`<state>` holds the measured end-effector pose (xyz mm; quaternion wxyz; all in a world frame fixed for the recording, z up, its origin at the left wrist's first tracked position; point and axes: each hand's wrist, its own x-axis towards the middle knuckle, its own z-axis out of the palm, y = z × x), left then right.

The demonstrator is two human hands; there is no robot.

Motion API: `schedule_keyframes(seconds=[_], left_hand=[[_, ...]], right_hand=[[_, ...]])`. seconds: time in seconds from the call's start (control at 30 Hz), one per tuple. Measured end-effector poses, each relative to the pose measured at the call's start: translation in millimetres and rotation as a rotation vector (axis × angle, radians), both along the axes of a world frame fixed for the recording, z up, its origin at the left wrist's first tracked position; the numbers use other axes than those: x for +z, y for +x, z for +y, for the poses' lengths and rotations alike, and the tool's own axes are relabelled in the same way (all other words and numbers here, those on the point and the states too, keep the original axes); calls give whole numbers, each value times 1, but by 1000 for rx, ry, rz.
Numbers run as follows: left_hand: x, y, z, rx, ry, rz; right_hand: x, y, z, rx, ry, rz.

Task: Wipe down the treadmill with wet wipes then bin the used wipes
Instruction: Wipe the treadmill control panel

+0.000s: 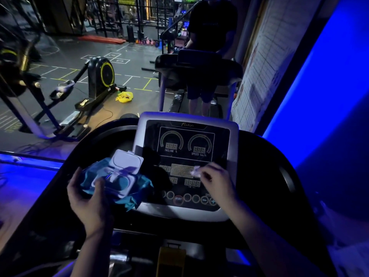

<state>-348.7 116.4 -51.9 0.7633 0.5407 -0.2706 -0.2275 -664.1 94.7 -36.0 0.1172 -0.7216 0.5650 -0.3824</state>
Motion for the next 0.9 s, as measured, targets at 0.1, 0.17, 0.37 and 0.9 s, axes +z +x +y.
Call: schedule_keyframes(seconds=[0.1, 0.17, 0.37, 0.9], left_hand=[[4, -4, 3, 10, -14, -2], [3, -3, 5, 25, -22, -11], [6, -3, 10, 30, -31, -4], [8, -14, 72, 129, 17, 72]], right_hand=[[23, -31, -8, -201, -170, -111], [26, -51, -18, -278, -222, -92], [-11, -1, -7, -76, -179, 106], [-25, -5, 1, -19, -94, 108]])
